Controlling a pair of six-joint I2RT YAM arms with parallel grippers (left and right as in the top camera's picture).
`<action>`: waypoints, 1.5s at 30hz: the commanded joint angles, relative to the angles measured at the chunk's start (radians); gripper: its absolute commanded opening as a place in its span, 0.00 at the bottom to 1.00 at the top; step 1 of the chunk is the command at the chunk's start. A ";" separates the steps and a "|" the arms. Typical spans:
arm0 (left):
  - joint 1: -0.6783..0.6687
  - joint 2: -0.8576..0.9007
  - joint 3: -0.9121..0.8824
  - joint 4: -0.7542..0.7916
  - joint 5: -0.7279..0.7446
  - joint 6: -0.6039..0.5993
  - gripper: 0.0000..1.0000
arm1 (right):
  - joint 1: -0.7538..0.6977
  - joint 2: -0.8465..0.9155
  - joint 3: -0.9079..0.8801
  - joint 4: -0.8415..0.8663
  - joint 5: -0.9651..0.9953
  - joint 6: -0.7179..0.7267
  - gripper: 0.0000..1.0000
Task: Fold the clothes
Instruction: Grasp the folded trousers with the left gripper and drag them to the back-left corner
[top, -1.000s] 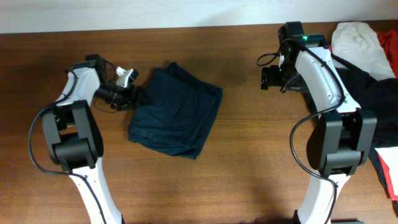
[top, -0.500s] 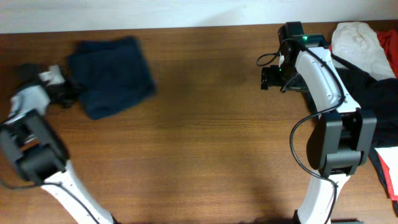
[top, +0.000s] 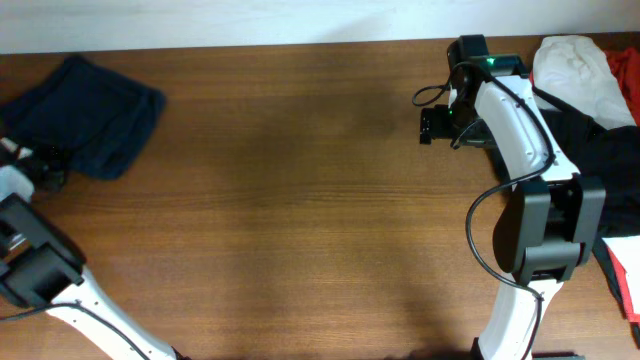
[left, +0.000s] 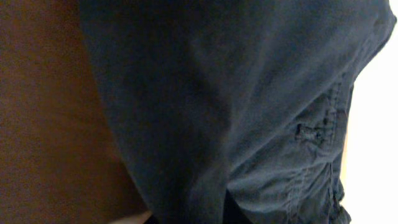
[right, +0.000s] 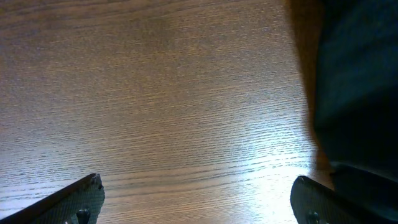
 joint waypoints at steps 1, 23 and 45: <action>-0.135 0.155 -0.036 0.000 -0.024 -0.132 0.12 | -0.003 -0.006 0.008 -0.003 0.016 0.004 0.99; 0.053 0.157 -0.036 -0.042 -0.018 -0.257 0.01 | -0.003 -0.006 0.008 -0.003 0.016 0.004 0.99; 0.027 0.156 -0.036 0.014 -0.127 -0.395 0.01 | -0.003 -0.006 0.008 -0.003 0.016 0.004 0.99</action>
